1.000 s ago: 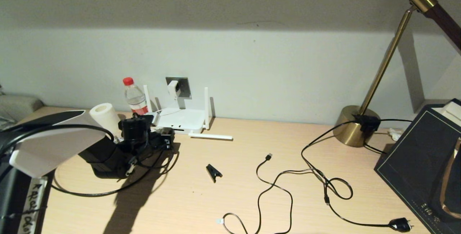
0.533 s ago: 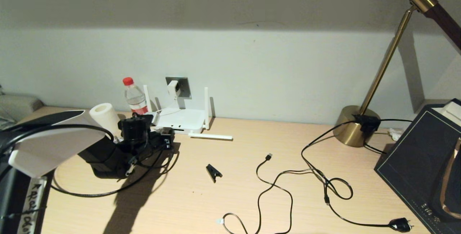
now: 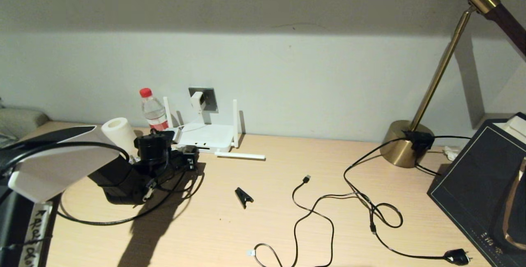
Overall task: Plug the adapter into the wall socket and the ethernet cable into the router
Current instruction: Plug cable into router interface
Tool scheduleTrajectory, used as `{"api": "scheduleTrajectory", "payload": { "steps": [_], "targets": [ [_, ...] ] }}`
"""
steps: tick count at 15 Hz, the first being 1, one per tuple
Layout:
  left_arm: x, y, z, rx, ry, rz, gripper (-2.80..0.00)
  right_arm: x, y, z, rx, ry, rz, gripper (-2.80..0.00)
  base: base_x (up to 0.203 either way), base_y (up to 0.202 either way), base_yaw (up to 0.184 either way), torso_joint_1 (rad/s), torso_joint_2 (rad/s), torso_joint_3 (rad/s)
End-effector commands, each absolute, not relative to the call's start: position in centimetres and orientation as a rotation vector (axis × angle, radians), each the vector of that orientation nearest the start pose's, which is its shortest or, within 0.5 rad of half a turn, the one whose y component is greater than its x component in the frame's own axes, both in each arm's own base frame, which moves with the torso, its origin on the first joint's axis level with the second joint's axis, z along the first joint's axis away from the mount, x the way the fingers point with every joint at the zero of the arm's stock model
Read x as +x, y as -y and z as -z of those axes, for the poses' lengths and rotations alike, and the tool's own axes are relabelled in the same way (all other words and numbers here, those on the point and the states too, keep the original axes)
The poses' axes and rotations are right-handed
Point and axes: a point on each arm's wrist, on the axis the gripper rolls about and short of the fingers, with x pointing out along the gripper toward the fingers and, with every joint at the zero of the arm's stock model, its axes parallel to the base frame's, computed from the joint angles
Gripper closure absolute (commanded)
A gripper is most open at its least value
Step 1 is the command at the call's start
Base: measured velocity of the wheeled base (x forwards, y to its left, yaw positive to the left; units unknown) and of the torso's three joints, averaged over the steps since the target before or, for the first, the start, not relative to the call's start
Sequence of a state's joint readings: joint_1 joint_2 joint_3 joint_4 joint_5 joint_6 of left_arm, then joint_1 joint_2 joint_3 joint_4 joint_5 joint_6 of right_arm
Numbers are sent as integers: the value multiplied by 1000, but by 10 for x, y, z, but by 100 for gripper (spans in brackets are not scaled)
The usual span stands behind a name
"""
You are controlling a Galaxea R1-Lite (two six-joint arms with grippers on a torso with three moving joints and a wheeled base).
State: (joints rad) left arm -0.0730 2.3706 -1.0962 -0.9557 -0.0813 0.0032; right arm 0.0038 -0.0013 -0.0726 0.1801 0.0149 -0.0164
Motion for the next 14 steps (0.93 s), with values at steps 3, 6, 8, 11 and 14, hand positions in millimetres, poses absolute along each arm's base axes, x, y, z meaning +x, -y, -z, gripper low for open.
{"api": "scheduleTrajectory", "payload": {
  "steps": [3,6,8,11,14],
  "targets": [
    [433,34,-31,2,-319,154,0,-29,0,-77,-16,-108,-21,0,0,0,0,0,0,0],
    [433,34,-31,2,-319,154,0,-29,0,-77,-16,-108,-21,0,0,0,0,0,0,0],
    [433,34,-31,2,-319,154,0,-29,0,-77,-16,-109,-21,0,0,0,0,0,0,0],
    [433,34,-31,2,-319,156,0,-29,0,-77,-16,-107,-21,0,0,0,0,0,0,0],
    [433,35,-31,2,-319,157,0,-29,0,-77,-16,-107,-19,0,0,0,0,0,0,0]
  ]
}}
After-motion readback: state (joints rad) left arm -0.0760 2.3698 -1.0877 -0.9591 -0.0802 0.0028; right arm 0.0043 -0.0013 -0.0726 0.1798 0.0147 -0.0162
